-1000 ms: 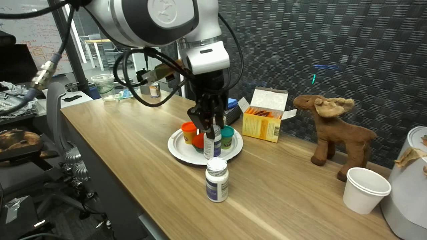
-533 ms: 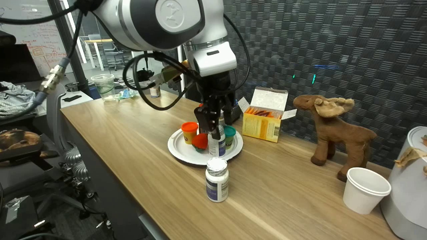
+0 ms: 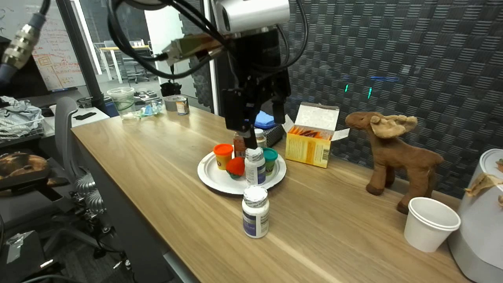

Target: Put all the objects surrounding the plate onto the plate.

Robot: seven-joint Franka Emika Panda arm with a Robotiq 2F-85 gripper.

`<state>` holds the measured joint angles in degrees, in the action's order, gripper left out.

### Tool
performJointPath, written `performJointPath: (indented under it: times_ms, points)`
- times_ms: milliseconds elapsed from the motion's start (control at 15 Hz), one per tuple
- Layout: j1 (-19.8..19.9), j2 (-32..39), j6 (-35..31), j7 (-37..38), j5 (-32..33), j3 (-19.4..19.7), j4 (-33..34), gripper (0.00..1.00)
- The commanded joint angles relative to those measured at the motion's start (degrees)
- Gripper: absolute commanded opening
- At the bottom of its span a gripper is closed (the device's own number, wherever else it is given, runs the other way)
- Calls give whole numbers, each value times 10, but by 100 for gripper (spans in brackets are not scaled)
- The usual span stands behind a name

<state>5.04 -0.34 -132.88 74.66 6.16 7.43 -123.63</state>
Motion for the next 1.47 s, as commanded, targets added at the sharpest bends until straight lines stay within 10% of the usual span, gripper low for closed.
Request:
performJointPath:
  times_ms: [0, 1000, 1400]
  points:
    - [15, -36, 46, -11, -11, 2, -13, 99]
    - [39, 41, 50, -67, -102, 19, -34, 100]
    - [36, 46, 21, -32, -75, 26, -33, 42]
